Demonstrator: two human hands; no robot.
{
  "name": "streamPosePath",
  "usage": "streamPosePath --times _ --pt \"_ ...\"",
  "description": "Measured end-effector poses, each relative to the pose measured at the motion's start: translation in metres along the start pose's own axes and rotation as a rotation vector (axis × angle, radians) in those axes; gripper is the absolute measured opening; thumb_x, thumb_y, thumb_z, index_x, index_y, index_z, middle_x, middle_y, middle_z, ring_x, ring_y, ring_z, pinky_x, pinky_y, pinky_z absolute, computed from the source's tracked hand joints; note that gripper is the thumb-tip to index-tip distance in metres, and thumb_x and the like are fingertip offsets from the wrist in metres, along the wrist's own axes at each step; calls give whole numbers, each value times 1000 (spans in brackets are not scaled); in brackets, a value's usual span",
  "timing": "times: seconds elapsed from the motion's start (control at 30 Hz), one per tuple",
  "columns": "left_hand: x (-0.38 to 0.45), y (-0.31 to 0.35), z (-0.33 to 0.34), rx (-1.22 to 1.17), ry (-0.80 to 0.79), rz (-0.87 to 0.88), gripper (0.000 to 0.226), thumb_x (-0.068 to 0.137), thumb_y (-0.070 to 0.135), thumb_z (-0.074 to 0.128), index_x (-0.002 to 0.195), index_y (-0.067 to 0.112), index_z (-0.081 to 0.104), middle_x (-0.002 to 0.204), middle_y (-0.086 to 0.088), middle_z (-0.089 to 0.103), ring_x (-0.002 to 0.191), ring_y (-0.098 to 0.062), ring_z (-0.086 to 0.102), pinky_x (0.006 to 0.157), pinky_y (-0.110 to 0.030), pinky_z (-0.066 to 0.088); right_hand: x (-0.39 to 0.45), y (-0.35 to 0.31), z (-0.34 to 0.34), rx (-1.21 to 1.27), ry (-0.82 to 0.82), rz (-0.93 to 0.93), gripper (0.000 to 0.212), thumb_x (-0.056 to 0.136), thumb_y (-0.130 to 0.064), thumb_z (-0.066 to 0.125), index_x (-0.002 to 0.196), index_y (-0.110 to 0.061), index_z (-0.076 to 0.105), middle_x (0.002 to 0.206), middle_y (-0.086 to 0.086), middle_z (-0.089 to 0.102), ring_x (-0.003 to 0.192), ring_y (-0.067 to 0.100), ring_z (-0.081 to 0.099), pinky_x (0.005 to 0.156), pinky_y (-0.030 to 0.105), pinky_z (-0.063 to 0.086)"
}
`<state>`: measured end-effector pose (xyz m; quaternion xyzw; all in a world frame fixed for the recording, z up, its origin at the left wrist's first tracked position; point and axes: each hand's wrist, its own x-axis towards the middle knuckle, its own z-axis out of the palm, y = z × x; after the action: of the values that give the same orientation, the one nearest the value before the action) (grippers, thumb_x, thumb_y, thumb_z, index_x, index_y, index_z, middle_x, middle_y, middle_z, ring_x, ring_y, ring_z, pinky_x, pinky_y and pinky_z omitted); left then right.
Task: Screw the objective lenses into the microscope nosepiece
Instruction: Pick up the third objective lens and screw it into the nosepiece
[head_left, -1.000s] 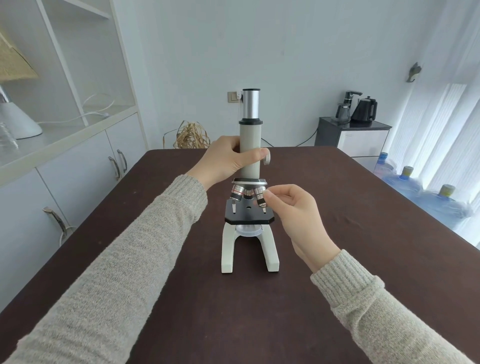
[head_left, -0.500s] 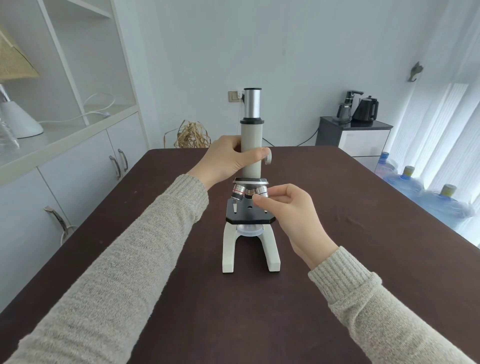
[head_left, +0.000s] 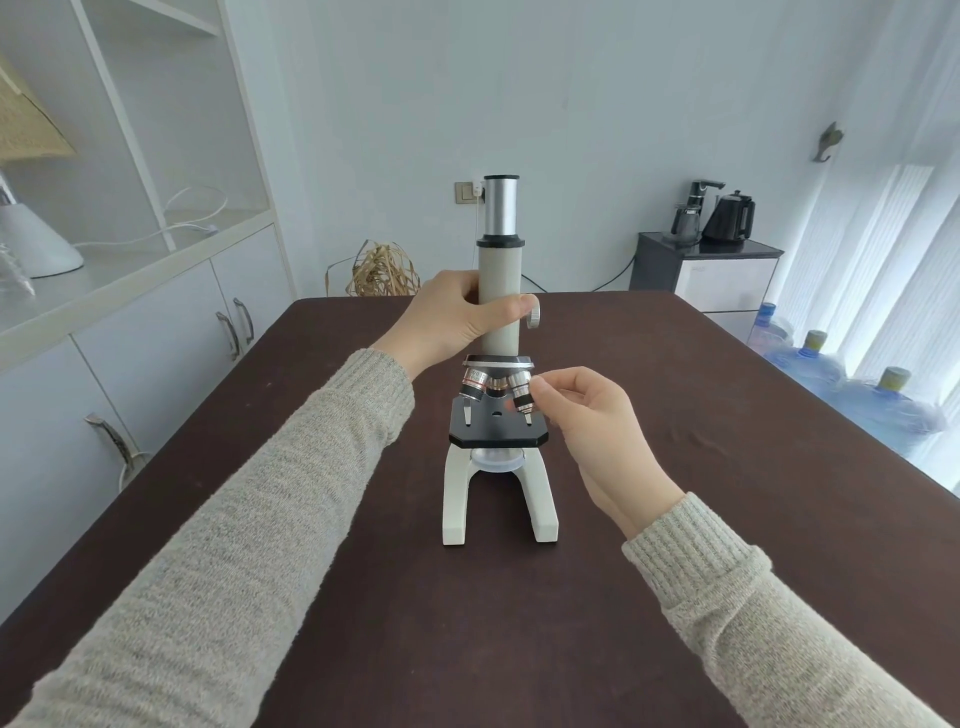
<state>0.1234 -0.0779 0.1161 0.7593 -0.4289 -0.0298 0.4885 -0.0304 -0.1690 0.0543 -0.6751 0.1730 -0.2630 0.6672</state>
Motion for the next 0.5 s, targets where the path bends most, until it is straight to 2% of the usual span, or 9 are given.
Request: streamPosePath --times 0.1,0.2,0.37,0.5 --pt "1 -2 0 8 5 -1 17 83 44 71 77 28 66 73 15 66 66 7 61 66 -15 45 0 0 1 22 7 -3 14 92 -21 63 89 -7 65 75 -2 75 62 1 62 68 21 44" --pt "1 -1 0 9 3 -4 19 81 46 71 78 28 66 76 13 66 67 6 62 67 -17 46 -3 -3 3 26 -3 -4 25 86 -30 71 92 -6 63 85 5 77 71 5 64 71 20 44" --pt "-2 3 0 12 -6 -3 18 77 49 70 68 35 68 65 23 67 64 10 61 65 -13 46 -3 -5 7 -21 -8 9 29 77 -18 81 96 -8 61 91 7 75 61 -5 65 54 6 44" --pt "-1 2 1 -6 11 -6 30 62 64 66 71 35 69 70 18 69 72 2 65 70 -17 50 -2 -4 6 -37 -12 -2 24 81 -18 76 98 -6 64 90 8 77 64 -6 66 54 3 43"
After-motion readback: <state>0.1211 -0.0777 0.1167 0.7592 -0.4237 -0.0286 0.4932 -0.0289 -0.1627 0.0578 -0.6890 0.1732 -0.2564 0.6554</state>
